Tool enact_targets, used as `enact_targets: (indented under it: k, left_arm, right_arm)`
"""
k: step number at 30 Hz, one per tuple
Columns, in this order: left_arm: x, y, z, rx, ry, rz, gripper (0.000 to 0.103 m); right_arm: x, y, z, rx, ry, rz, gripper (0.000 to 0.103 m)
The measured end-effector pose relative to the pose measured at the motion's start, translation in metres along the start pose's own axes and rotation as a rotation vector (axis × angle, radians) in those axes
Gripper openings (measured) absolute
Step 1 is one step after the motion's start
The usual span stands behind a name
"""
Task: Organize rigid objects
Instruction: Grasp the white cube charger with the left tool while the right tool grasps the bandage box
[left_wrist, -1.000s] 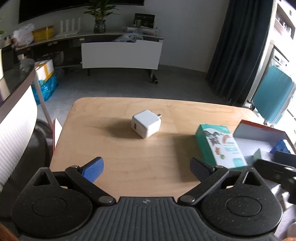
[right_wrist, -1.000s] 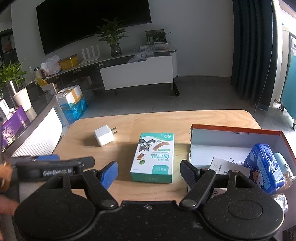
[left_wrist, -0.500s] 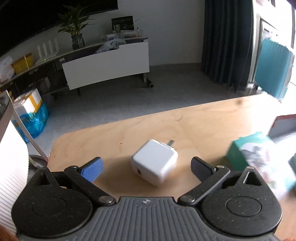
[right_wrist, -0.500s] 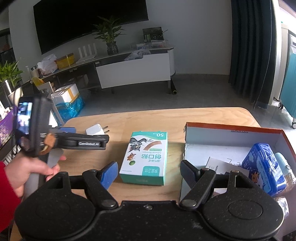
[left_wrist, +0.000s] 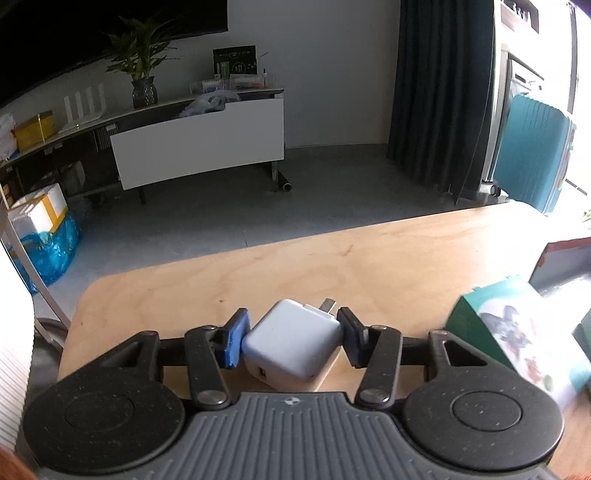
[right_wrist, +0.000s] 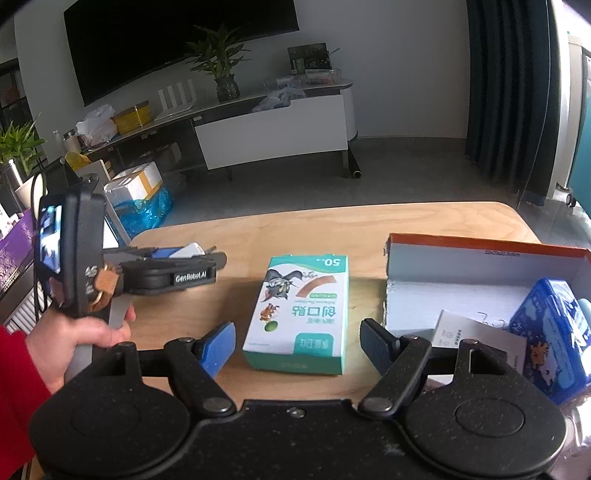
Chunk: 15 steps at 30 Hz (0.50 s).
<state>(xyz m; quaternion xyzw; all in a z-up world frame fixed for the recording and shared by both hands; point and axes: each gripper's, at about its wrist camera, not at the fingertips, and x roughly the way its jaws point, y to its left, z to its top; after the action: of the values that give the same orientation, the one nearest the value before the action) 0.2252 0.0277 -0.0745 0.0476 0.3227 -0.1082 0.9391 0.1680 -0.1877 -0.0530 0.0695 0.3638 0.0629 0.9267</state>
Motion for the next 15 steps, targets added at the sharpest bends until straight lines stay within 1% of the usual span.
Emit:
enact_targets:
  k: [3, 5, 9, 11, 13, 15]
  left_arm:
    - [-0.008, 0.0, -0.004, -0.029, 0.017, 0.024, 0.052]
    - [-0.018, 0.003, -0.007, -0.079, 0.027, 0.024, 0.052]
    - [-0.04, 0.005, -0.013, -0.124, 0.032, 0.04, 0.052]
    - [-0.051, 0.006, -0.016, -0.157, 0.028, 0.051, 0.052]
    - [-0.06, 0.007, -0.019, -0.186, 0.032, 0.065, 0.052]
    - [-0.067, 0.006, -0.021, -0.206, 0.036, 0.075, 0.052]
  right_arm:
    - [0.005, 0.001, 0.004, -0.002, -0.001, 0.007, 0.091]
    - [0.011, 0.002, 0.008, 0.002, 0.018, 0.015, 0.092]
    - [0.026, 0.007, 0.013, -0.01, 0.05, 0.011, 0.093]
    - [0.034, 0.011, 0.015, -0.023, 0.063, -0.002, 0.093]
    - [0.042, 0.015, 0.018, -0.04, 0.061, -0.042, 0.096]
    - [0.052, 0.016, 0.021, -0.032, 0.083, -0.062, 0.097]
